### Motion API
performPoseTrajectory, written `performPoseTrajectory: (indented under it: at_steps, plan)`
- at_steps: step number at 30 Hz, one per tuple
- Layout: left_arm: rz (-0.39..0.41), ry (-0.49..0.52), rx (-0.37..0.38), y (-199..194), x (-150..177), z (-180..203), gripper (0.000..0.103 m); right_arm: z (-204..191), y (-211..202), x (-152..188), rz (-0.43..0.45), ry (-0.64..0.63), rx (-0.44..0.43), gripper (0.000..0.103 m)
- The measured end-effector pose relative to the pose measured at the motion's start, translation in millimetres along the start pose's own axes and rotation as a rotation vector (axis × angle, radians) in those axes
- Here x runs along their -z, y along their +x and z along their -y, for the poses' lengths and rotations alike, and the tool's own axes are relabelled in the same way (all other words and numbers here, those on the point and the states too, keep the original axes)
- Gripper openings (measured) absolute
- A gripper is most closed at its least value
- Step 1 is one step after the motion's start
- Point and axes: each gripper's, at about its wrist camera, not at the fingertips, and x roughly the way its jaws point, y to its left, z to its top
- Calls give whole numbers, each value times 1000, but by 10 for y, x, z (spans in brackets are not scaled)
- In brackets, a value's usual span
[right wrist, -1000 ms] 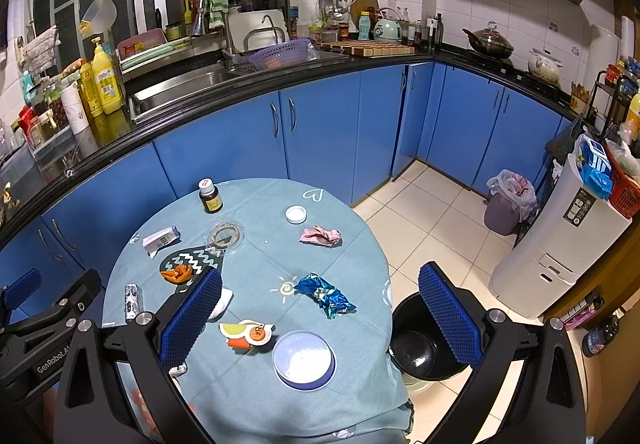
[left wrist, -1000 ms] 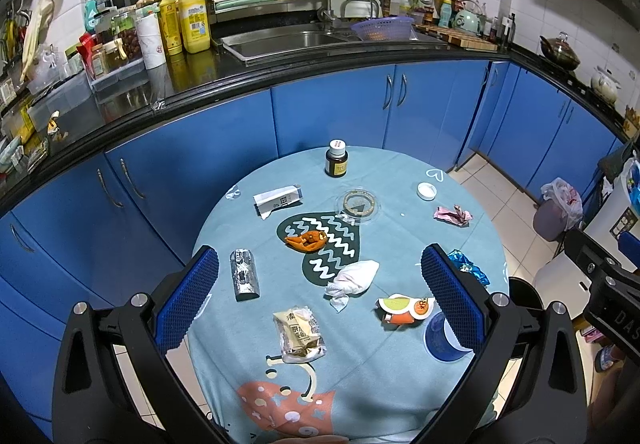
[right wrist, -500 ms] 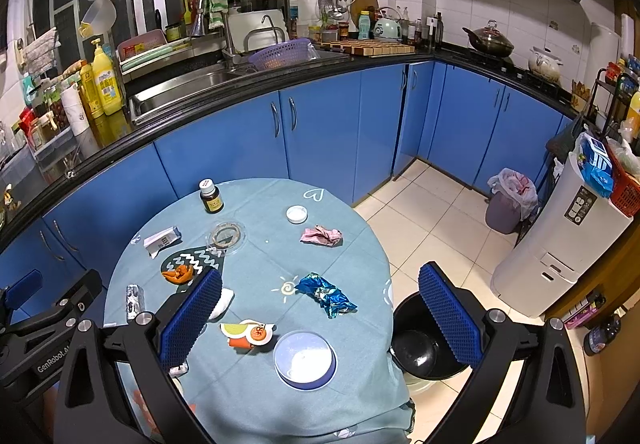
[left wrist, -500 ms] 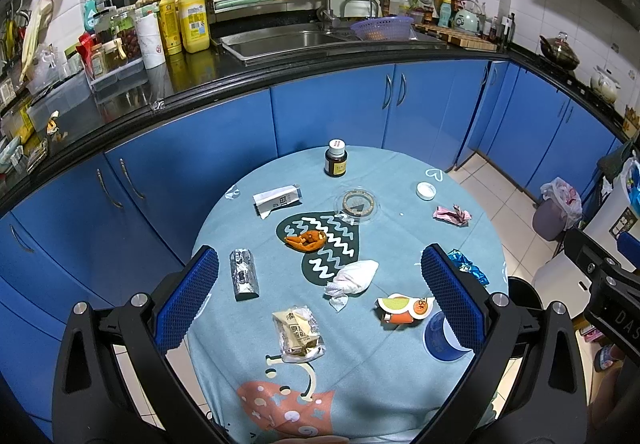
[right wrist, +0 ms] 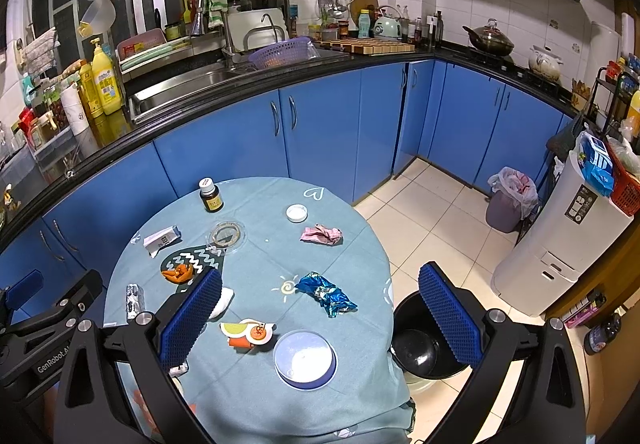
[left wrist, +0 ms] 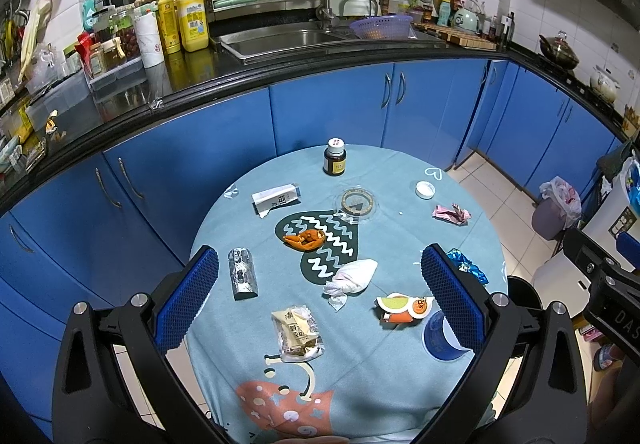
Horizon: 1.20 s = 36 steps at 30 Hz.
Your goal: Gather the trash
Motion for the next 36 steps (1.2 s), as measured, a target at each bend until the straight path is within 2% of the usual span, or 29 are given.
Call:
performPoseTrajectory:
  at_steps: [4,5,17,22,32,36]
  plan:
    - [-1,1,1,9,11,85,100,1,0,-1,0,1,0,96]
    - [-3,0,2,13,-9,-47,100,1,2,-2,-1,1,0,96]
    - [-40,15,21,84,41,-84,100,-5,127,44,-42,-3,0,96]
    - [-68,82,24,224,70,-56,100,-13,234,26,-43,-44,14,96]
    - [-147,132,21,584,287,-249,100,-28,794,301,-247,-59,-140,96]
    - [-252,136,66,845,430,-298,100,-93,1013,469,-314,-101,-143,96]
